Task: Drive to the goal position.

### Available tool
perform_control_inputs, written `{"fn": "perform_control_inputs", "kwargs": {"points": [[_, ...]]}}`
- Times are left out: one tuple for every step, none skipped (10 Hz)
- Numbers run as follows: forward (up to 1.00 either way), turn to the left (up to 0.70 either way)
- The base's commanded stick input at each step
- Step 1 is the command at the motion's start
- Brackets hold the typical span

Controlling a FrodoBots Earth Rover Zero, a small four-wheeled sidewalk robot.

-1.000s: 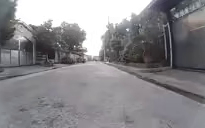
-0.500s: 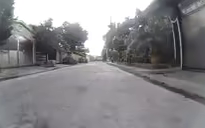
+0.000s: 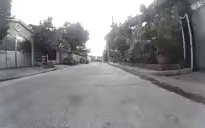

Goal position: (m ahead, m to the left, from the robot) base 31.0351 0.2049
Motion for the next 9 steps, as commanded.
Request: {"fn": "perform_control_inputs", "kwargs": {"points": [[1.0,-0.16],[1.0,0.01],[1.0,0.01],[1.0,0.01],[1.0,0.01],[1.0,0.01],[1.0,0.01],[1.0,0.01],[1.0,0.01]]}}
